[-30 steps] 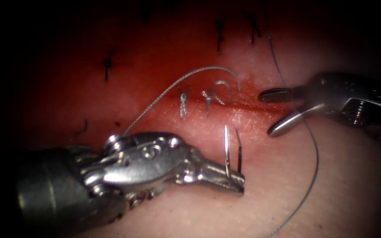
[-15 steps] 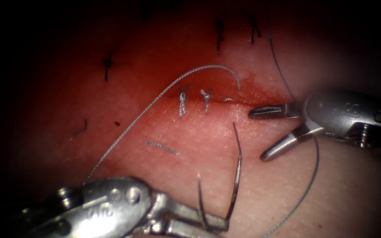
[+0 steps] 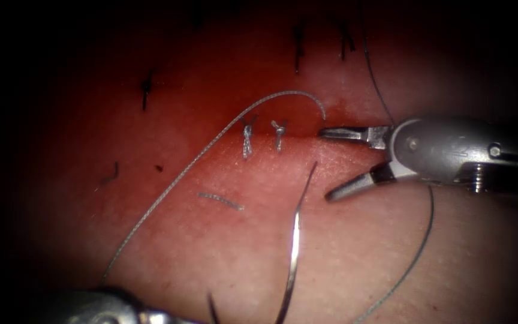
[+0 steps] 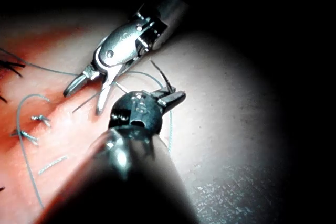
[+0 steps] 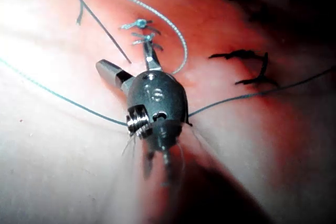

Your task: Wound Closure

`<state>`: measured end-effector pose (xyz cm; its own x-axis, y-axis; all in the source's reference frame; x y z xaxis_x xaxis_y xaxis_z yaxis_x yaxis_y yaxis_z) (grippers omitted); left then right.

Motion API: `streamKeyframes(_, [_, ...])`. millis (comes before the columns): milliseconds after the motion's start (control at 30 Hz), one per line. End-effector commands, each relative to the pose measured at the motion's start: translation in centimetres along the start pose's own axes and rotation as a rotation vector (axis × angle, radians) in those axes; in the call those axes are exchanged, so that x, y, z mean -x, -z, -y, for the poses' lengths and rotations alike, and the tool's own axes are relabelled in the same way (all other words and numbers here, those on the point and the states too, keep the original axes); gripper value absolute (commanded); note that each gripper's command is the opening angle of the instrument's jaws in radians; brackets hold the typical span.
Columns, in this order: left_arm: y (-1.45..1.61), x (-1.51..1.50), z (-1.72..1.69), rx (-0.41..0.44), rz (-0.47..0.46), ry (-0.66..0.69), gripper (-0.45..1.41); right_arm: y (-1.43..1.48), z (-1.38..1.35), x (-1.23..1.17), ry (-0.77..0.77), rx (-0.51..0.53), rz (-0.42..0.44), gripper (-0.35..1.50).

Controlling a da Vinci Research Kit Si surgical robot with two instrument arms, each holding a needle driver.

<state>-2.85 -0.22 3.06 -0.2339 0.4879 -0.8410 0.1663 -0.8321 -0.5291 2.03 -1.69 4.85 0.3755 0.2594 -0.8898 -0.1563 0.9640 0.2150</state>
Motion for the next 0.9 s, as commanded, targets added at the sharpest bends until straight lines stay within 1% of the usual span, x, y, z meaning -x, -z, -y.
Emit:
streamKeyframes(33, [-0.04,0.01,0.06,-0.008,0.003,0.000,-0.45,-0.13,0.02,0.05,-0.014,-0.015,-0.007,1.13])
streamKeyframes(67, [-0.04,0.01,0.06,-0.011,0.001,0.002,-0.45,-0.14,0.03,0.06,-0.024,-0.031,-0.010,1.06])
streamKeyframes(100, [-0.04,0.01,0.06,-0.011,0.001,0.002,-0.45,-0.14,0.03,0.06,-0.024,-0.031,-0.010,1.06])
streamKeyframes(133, [-0.02,0.00,0.06,-0.017,0.001,-0.001,-0.45,-0.17,0.07,0.09,-0.046,-0.066,-0.009,0.81])
streamKeyframes(200, [-0.01,-0.01,0.05,-0.023,0.000,0.003,-0.45,-0.21,0.09,0.13,-0.057,-0.077,0.013,0.72])
streamKeyframes(300, [0.02,-0.04,0.02,-0.029,-0.004,0.001,-0.45,-0.27,0.12,0.25,-0.126,-0.083,0.050,0.69])
streamKeyframes(367, [0.04,-0.07,-0.01,-0.033,-0.004,-0.001,-0.45,-0.30,0.11,0.34,-0.255,-0.056,0.067,0.76])
streamKeyframes(400, [0.07,-0.11,-0.06,-0.036,-0.008,-0.005,-0.45,-0.32,0.08,0.42,-0.327,-0.020,0.081,0.82])
streamKeyframes(467, [0.09,-0.13,-0.08,-0.035,-0.008,-0.010,-0.45,-0.32,0.07,0.44,-0.325,-0.015,0.091,0.82])
streamKeyframes(500, [0.13,-0.17,-0.14,-0.036,-0.009,-0.013,-0.45,-0.31,0.06,0.49,-0.336,-0.017,0.131,0.71])
streamKeyframes(533, [0.14,-0.19,-0.16,-0.036,-0.009,-0.018,-0.45,-0.31,0.07,0.51,-0.345,-0.021,0.154,0.69])
streamKeyframes(633, [0.21,-0.25,-0.21,-0.039,-0.012,-0.025,-0.45,-0.32,0.10,0.56,-0.387,-0.030,0.213,0.69])
streamKeyframes(700, [0.23,-0.27,-0.22,-0.042,-0.014,-0.022,-0.45,-0.32,0.13,0.58,-0.417,-0.031,0.238,0.69])
streamKeyframes(733, [0.25,-0.28,-0.22,-0.048,-0.010,-0.027,-0.45,-0.32,0.15,0.59,-0.431,-0.030,0.250,0.66])
streamKeyframes(767, [0.25,-0.28,-0.22,-0.052,-0.009,-0.026,-0.45,-0.31,0.16,0.60,-0.435,-0.034,0.256,0.59])
streamKeyframes(833, [0.27,-0.27,-0.21,-0.061,-0.004,-0.029,-0.45,-0.27,0.17,0.61,-0.460,-0.038,0.286,0.39])
streamKeyframes(867, [0.27,-0.27,-0.21,-0.061,-0.004,-0.029,-0.45,-0.27,0.17,0.61,-0.460,-0.038,0.286,0.39])
streamKeyframes(900, [0.31,-0.25,-0.18,-0.079,0.005,-0.034,-0.45,-0.19,0.18,0.62,-0.485,-0.049,0.315,-0.35])
